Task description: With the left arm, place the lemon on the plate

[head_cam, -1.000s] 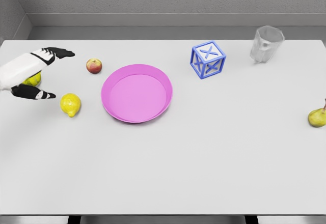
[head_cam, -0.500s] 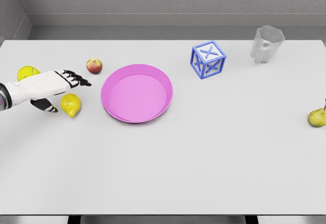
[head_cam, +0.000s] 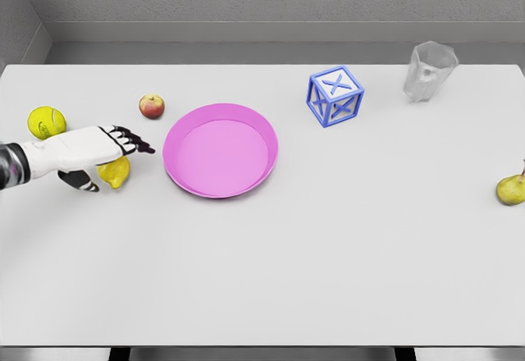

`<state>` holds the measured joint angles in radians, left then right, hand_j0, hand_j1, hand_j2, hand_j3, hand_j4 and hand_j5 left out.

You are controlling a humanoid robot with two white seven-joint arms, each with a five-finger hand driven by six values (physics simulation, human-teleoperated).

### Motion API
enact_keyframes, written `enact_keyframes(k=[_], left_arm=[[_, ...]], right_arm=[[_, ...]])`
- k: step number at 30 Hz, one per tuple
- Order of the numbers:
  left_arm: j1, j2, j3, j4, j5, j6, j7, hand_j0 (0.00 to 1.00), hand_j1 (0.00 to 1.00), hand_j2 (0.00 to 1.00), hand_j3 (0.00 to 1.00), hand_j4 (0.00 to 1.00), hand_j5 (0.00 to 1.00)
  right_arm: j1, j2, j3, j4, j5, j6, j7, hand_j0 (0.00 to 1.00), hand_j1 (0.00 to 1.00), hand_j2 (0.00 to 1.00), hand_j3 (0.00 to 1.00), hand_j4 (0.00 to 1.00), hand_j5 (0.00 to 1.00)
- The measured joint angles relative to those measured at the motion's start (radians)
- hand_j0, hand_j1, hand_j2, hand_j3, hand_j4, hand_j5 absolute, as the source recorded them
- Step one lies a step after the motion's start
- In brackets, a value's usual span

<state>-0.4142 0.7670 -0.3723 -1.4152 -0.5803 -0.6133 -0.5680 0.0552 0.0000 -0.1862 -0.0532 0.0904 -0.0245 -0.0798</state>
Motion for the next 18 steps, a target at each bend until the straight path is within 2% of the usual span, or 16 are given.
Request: enact_keyframes(k=[18], left_arm=[[-0.015, -0.012, -0.023, 0.006, -0.073, 0.0, 0.001, 1.0, 1.0, 1.0, 1.0, 1.0, 1.0]], right_arm=[[0.0, 0.0, 0.0, 0.0, 0.0, 0.0, 0.0, 1.0, 1.0, 1.0, 1.0, 1.0, 1.0]])
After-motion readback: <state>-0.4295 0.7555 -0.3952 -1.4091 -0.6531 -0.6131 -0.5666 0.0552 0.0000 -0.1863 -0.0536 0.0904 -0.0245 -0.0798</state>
